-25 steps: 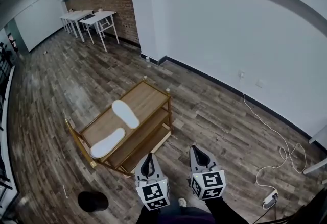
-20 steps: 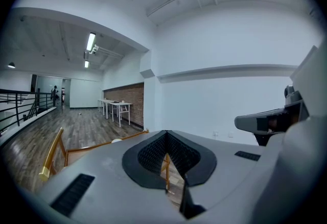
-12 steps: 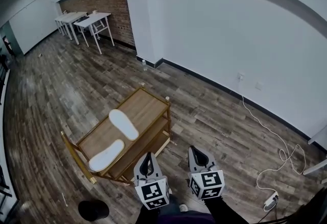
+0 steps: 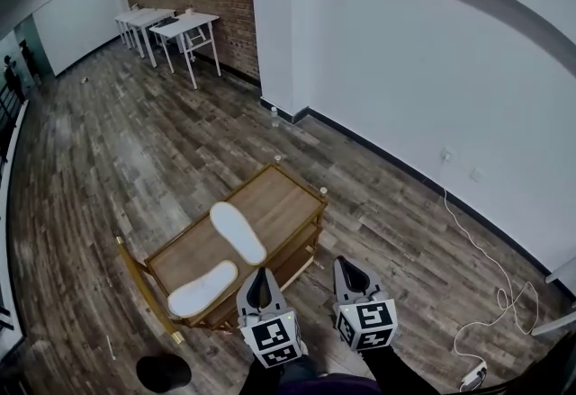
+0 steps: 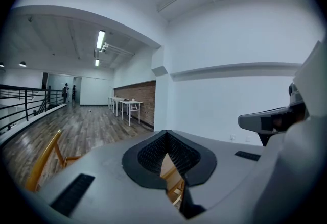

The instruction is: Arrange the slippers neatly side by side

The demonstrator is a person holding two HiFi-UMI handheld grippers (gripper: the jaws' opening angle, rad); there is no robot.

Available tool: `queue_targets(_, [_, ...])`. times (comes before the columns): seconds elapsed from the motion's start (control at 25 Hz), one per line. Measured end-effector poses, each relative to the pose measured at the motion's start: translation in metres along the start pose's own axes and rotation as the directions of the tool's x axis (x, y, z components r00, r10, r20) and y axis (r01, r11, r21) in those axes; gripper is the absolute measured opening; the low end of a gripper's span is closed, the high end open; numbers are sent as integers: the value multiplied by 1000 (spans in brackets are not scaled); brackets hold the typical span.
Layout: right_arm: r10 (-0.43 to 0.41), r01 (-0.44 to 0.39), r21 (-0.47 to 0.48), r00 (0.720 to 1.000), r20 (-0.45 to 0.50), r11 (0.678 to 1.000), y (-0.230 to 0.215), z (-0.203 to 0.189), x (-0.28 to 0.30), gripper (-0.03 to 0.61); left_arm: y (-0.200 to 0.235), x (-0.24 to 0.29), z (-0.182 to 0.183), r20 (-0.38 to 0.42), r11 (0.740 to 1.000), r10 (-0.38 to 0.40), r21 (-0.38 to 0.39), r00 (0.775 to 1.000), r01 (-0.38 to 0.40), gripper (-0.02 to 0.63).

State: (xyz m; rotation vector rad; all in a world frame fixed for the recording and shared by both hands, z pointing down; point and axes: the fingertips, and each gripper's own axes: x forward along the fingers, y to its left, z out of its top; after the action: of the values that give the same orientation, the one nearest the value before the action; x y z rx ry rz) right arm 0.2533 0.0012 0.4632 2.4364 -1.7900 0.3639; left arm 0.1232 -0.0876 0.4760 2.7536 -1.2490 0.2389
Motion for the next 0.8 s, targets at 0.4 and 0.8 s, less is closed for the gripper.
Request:
queue_targets(0.4, [78, -79, -29, 997, -19, 996, 31, 8, 55, -2, 48, 23, 0, -14, 996, 81, -21, 997, -81, 0])
queue_targets(0.8, [219, -221, -64, 975, -40, 973, 59, 19, 110, -2, 94, 37, 0, -27, 969, 241, -49, 970, -242, 0])
